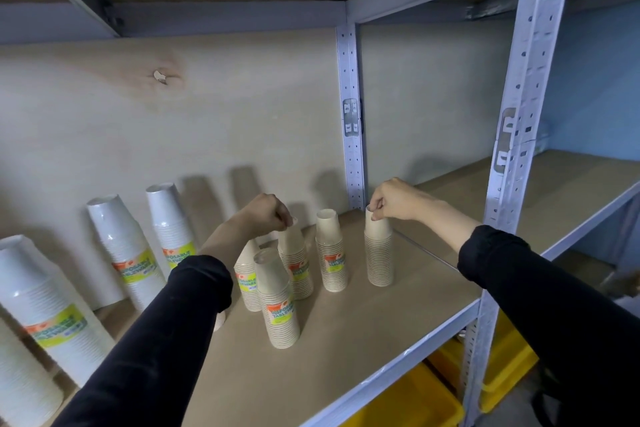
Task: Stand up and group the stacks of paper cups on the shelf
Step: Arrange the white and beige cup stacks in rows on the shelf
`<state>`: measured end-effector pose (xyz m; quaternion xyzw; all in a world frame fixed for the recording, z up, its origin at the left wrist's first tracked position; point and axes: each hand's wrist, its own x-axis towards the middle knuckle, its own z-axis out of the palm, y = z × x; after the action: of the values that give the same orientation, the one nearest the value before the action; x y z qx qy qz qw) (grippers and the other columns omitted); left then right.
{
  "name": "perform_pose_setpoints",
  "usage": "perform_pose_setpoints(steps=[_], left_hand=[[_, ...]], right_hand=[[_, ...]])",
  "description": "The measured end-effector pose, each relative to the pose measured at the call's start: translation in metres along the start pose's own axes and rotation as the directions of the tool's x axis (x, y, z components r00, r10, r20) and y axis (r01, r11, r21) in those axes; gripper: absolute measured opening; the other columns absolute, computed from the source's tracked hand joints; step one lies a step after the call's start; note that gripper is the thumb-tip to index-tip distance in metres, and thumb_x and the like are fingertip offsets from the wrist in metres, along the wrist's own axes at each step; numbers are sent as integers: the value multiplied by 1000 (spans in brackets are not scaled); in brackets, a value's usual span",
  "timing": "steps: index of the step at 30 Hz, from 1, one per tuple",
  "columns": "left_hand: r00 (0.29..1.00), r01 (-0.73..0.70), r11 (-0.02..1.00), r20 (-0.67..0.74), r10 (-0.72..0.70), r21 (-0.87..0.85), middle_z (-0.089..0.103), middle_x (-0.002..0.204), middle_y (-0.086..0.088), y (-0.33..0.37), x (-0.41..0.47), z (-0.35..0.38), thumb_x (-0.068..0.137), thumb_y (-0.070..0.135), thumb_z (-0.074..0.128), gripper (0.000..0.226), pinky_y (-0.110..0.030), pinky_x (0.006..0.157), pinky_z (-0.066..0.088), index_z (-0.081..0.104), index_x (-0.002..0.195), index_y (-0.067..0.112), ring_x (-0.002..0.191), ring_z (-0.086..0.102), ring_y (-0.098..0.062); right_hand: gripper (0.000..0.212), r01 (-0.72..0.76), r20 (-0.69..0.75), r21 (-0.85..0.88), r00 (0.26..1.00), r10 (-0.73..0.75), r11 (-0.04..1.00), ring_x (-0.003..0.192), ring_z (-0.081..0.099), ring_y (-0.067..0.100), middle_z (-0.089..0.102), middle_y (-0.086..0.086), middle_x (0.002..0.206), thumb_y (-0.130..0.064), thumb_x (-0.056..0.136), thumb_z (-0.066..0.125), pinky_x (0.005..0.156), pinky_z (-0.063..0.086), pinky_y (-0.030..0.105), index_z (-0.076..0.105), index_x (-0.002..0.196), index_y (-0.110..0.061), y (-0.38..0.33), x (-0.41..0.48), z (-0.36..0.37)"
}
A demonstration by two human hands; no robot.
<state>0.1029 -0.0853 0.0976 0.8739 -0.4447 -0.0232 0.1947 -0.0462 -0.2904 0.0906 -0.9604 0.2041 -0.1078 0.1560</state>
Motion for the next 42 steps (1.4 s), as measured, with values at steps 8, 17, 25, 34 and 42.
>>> perform_pose_setpoints(steps=[8,17,25,34,42], left_hand=[[999,35,999,-19,-34,39,70,110,-19,4,7,8,82,11,68,24,-26,82,45,71,101,-3,106,62,-29],[999,32,999,-17,-31,33,70,112,-17,2,8,7,81,10,68,25,-33,94,49,71,103,-1,108,63,-28],[999,34,998,-12,-33,50,70,114,-16,4,8,7,82,12,68,26,-33,96,49,71,105,1,109,62,-26],[998,50,998,-36,-49,37,70,113,-16,4,5,9,81,10,68,24,-35,97,49,72,102,1,108,62,-28],[998,61,998,-30,-60,29,69,116,-16,8,2,9,82,8,66,25,-32,96,48,70,105,0,110,62,-27]], right_hand=[[11,-78,-70,-141,995,69,987,86,51,28,61,22,99,-8,84,60,71,41,28,55,75,-6,-17,3,17],[26,-32,-60,-2,998,32,999,104,61,31,67,18,111,9,76,63,87,47,30,70,100,1,3,1,7],[24,-44,-16,20,999,44,999,92,61,19,70,11,107,-8,71,74,83,49,28,69,91,4,-5,1,-1],[16,-39,-61,9,997,40,999,100,61,23,69,13,110,0,76,67,79,43,24,69,91,6,-1,2,10],[23,57,-37,-2,998,-57,998,90,57,19,70,13,108,3,77,65,72,36,18,71,99,0,-3,-4,4]])
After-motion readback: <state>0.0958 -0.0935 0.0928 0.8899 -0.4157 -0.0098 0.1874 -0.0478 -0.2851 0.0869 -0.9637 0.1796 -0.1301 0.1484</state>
